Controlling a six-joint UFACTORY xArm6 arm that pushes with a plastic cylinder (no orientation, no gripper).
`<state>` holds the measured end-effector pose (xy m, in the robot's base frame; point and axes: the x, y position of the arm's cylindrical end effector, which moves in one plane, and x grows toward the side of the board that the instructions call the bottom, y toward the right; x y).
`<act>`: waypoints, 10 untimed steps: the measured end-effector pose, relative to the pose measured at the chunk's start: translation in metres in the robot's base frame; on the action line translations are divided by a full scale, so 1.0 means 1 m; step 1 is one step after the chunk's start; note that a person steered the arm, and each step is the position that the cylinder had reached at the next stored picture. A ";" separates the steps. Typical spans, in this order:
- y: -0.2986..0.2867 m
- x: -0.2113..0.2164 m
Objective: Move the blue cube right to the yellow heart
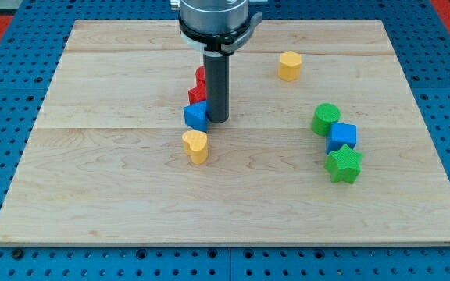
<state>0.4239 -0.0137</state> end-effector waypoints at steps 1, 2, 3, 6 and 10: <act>0.047 -0.001; 0.123 -0.027; 0.209 -0.048; 0.215 0.053; 0.062 0.014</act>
<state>0.4382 0.0486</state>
